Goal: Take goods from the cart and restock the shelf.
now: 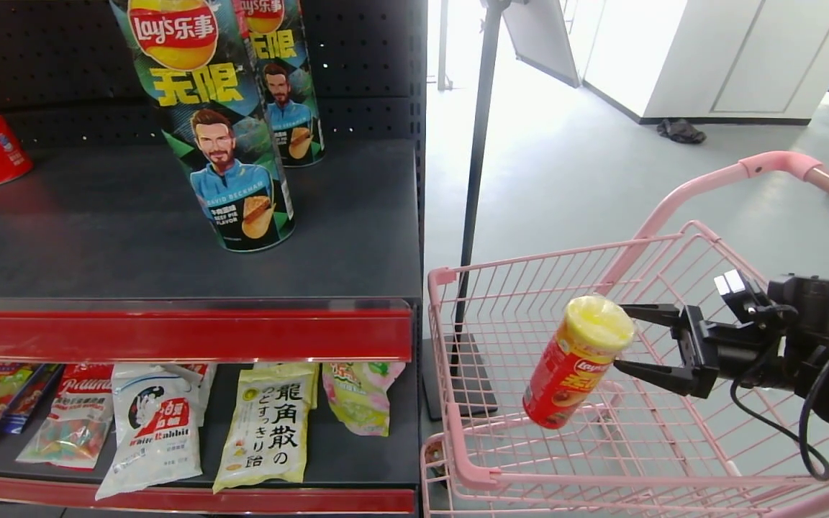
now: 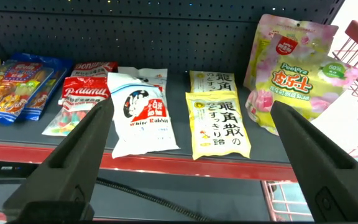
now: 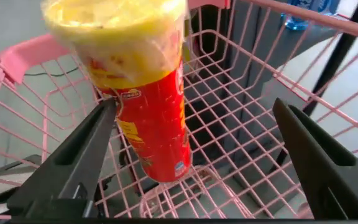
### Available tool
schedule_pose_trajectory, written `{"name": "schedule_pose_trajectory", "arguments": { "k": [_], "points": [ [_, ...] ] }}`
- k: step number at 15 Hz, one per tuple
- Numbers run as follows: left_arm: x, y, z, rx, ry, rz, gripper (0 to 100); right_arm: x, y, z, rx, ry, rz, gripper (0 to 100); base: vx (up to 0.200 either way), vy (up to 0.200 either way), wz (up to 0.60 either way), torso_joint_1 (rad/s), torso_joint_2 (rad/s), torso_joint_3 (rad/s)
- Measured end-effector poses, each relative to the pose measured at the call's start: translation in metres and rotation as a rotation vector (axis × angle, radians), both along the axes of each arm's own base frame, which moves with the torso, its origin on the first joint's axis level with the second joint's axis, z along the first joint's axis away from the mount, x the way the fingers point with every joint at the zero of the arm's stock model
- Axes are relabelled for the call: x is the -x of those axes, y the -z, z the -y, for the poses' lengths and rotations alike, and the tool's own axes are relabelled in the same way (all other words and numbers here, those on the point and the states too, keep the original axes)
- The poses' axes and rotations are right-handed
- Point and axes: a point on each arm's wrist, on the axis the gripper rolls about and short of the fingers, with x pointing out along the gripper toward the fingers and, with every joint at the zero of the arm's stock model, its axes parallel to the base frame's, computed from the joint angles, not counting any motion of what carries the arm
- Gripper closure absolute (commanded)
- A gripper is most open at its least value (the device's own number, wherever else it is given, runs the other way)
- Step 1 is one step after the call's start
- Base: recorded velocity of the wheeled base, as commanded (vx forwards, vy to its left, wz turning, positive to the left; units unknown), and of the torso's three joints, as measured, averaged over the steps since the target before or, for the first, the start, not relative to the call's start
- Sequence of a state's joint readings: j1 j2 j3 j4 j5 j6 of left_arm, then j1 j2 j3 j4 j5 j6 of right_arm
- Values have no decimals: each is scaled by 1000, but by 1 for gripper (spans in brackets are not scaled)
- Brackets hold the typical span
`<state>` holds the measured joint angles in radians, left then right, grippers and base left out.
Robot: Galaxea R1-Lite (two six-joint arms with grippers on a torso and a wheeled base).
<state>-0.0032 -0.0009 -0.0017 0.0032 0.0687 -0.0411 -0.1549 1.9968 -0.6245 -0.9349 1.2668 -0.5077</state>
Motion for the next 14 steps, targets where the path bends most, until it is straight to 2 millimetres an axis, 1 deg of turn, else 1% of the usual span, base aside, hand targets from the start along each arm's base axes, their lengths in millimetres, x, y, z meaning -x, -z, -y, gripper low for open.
{"name": "schedule_pose_trajectory", "arguments": {
  "k": [4,9,11,14],
  "points": [
    [0,0,0,0,0,0,0,11,10,-25,-6,-75,-57,0,0,0,0,0,0,0],
    [0,0,0,0,0,0,0,17,11,-51,-5,-160,-74,0,0,0,0,0,0,0],
    [0,0,0,0,0,0,0,16,11,-62,-4,-193,-74,0,0,0,0,0,0,0],
    [0,0,0,0,0,0,0,6,12,-67,-5,-206,-65,0,0,0,0,0,0,0]
  ]
}}
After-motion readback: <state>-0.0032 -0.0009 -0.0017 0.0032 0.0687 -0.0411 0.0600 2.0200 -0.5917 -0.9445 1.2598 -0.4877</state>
